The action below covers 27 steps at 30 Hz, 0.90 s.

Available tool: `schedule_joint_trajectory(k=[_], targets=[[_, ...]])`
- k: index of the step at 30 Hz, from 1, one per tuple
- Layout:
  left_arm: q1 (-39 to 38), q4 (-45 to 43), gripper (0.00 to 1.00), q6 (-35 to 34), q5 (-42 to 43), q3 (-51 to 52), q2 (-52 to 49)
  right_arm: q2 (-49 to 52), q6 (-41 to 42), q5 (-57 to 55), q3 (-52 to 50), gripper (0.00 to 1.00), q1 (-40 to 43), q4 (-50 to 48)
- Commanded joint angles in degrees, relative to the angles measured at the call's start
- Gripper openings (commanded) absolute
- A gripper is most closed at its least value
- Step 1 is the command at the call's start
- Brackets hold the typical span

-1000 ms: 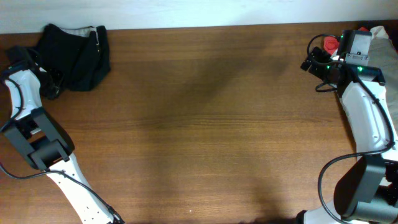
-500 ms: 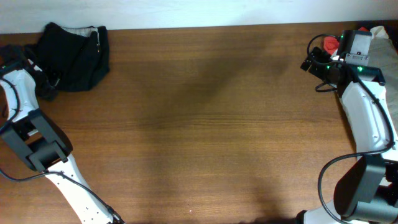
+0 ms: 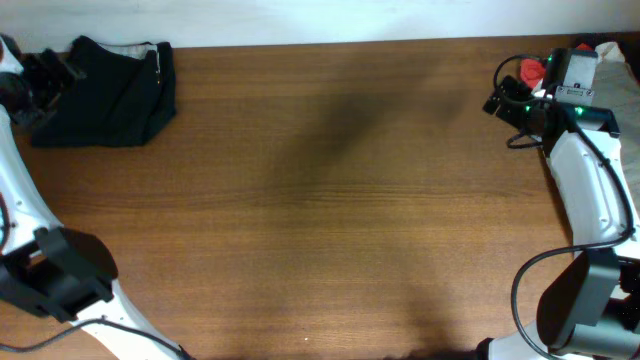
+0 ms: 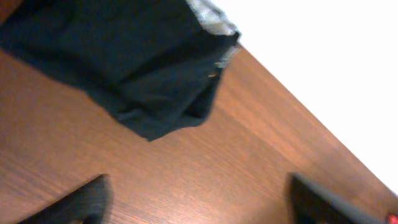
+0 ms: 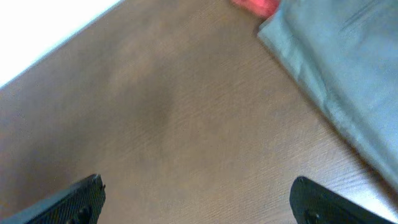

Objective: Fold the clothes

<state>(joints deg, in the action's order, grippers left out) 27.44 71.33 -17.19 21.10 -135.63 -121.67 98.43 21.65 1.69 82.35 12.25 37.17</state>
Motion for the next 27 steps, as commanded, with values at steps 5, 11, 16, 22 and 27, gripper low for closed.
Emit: schedule_joint_trajectory(k=[5, 11, 16, 22, 27], targets=[[-1.8, 2.9, 0.99, 1.7, 1.0, -0.1, 1.1, -11.7, -5.2, 16.7, 0.0, 0.99, -0.7, 9.8], [-1.8, 2.9, 0.99, 1.7, 1.0, -0.1, 1.1, -29.8, -8.2, 14.5, 0.0, 0.99, -10.1, 20.6], [-1.8, 2.9, 0.99, 1.7, 1.0, -0.1, 1.1, -33.5, -7.7, 14.6, 0.0, 0.99, -15.6, 31.1], [-1.8, 2.9, 0.99, 1.7, 1.0, -0.1, 1.1, -33.3, -7.8, 13.3, 0.0, 0.99, -15.6, 37.3], [-1.8, 2.9, 0.99, 1.7, 1.0, -0.1, 1.1, -35.6, -7.8, 10.9, -0.6, 0.99, -15.6, 39.9]])
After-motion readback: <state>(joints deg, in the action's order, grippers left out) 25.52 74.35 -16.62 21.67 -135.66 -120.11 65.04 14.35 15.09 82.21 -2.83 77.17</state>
